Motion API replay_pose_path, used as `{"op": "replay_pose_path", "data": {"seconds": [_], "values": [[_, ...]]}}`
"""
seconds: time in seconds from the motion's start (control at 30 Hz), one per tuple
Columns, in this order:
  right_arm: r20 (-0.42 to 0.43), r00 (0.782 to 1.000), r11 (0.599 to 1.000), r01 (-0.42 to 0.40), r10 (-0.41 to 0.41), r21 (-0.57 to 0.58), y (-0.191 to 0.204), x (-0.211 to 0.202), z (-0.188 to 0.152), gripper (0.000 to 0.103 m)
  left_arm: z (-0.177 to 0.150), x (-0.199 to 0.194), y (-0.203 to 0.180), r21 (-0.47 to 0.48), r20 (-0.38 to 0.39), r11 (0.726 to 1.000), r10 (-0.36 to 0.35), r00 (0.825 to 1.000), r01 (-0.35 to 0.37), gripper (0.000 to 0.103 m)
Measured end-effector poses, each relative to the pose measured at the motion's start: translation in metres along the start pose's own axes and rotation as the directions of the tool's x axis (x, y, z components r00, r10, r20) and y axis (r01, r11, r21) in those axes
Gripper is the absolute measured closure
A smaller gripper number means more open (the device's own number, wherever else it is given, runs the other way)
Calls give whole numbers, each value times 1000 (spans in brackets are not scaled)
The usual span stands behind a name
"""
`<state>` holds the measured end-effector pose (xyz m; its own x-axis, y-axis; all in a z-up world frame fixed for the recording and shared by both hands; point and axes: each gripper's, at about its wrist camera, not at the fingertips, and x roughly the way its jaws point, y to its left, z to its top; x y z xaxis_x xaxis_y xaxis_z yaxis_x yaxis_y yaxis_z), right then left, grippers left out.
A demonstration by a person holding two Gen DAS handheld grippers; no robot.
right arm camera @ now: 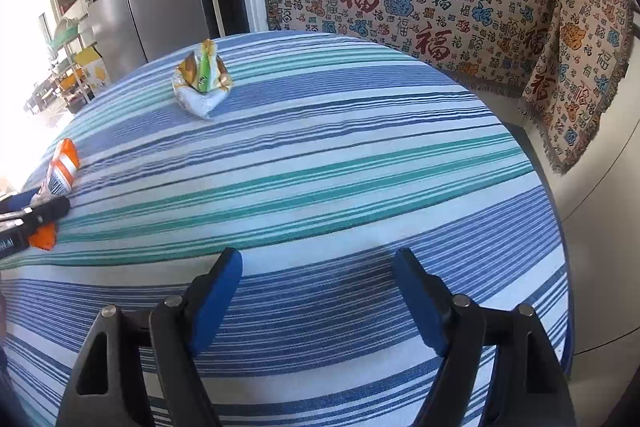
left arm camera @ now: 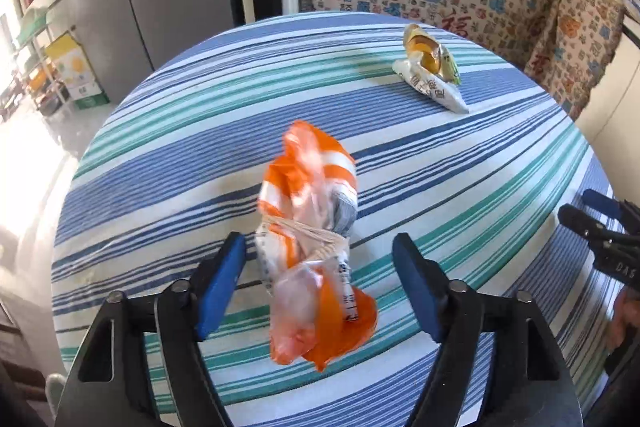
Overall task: Collect trash
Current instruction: 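Grasp the orange-and-white wrapped bundle with the left gripper while the right gripper grasps the yellow snack wrapper, then lift and carry the orange bundle and yellow wrapper over the wastebasket with both grippers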
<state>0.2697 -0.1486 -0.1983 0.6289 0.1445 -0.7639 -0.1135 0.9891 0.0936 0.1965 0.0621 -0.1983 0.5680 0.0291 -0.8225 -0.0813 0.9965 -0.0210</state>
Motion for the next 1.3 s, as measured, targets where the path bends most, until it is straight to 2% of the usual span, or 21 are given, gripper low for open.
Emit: {"op": "replay_pose_path", "data": {"seconds": [0.03, 0.13, 0.3, 0.4, 0.47, 0.5, 0.53, 0.6, 0.7, 0.87, 0.97, 1.07, 1.17, 1.3], "values": [[-8, 999, 999, -35, 35, -4, 6, 5, 6, 23, -2, 3, 0, 3, -6, 1000, -2, 1000, 2, 22], [-38, 997, 994, -75, 72, -82, 31, 27, 28, 23, -6, 6, -3, 16, 5, 999, 28, 1000, -28, 17], [-49, 997, 975, -62, 53, -214, 77, 71, 73, 24, -8, 8, 0, 3, 14, 1000, 28, 1000, -28, 7], [-49, 998, 967, -58, 47, -249, 97, 90, 94, 26, -6, 10, 2, -1, 7, 999, 36, 999, -36, 2], [-24, 999, 969, -42, 38, -243, 103, 95, 107, 50, -6, 11, 3, -2, 4, 999, 40, 999, -40, 1], [-22, 999, 973, -31, 27, -227, 103, 96, 111, 71, -6, 11, 3, -4, 3, 999, 37, 999, -37, 1], [-20, 999, 979, -35, 31, -201, 100, 95, 112, 72, -6, 11, 3, -5, 3, 999, 35, 999, -35, 1], [-17, 999, 983, -42, 40, -177, 94, 86, 104, 73, -6, 11, 3, -4, 2, 999, 33, 999, -33, 1], [-39, 999, 977, -35, 27, -209, 88, 64, 82, 73, -6, 11, 2, -3, 2, 999, 35, 999, -35, 1], [-57, 998, 960, -20, 4, -279, 73, 8, 21, 73, -6, 11, 2, -4, 2, 999, 36, 999, -36, 1], [-28, 1000, 953, -3, -6, -304, 74, -13, -5, 73, -5, 12, 1, -4, 2, 999, 36, 999, -36, 1], [2, 1000, 957, 13, -13, -288, 75, -18, -12, 71, -5, 12, 1, -4, 3, 999, 36, 999, -36, 1], [6, 1000, 970, 8, -7, -244, 71, -16, -11, 71, -5, 12, 1, -4, 3, 999, 36, 999, -36, 1], [2, 1000, 975, 7, -6, -222, 67, -13, -9, 65, -5, 12, 1, -4, 3, 999, 37, 999, -37, 1]]}}
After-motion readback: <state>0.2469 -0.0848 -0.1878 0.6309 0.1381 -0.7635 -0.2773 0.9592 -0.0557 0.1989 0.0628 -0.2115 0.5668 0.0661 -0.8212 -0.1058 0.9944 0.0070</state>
